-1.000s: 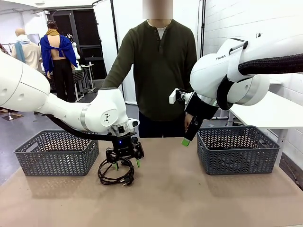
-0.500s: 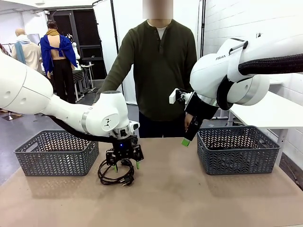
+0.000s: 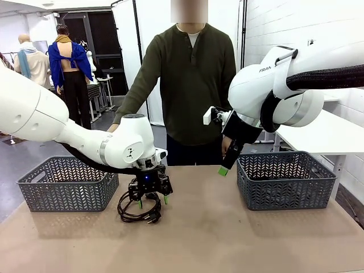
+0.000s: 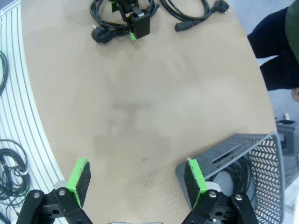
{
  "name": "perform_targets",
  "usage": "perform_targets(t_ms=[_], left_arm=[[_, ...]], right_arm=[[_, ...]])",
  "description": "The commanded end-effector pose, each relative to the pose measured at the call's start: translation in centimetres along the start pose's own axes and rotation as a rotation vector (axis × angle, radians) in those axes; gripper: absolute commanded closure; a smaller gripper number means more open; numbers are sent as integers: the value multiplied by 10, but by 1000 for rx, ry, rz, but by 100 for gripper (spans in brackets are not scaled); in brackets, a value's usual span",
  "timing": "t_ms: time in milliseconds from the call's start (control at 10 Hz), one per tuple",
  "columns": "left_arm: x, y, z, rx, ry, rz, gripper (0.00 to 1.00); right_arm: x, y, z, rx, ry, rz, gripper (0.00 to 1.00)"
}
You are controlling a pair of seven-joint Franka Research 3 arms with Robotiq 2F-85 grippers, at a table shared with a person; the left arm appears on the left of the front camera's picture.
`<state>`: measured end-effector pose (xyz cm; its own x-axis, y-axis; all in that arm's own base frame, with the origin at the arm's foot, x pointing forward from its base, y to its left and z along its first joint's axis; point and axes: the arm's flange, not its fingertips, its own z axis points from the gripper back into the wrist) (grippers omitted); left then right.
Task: Organize the cables according to human instructions.
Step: Pick up a bundle of cables and place it in the basket indicated by the human.
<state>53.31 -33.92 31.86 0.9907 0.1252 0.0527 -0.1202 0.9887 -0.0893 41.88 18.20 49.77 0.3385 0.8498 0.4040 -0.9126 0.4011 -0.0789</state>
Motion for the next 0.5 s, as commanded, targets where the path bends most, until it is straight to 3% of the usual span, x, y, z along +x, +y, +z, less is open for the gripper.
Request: perform_targets(t_ms=[0, 400], left_arm=[[9, -5, -4, 15, -23, 4, 0], [17, -9, -6, 33, -15, -10, 0]], right_arm=[[-1, 0, -1, -4, 1, -2, 0], [-1, 0, -1, -4, 1, -2, 0]])
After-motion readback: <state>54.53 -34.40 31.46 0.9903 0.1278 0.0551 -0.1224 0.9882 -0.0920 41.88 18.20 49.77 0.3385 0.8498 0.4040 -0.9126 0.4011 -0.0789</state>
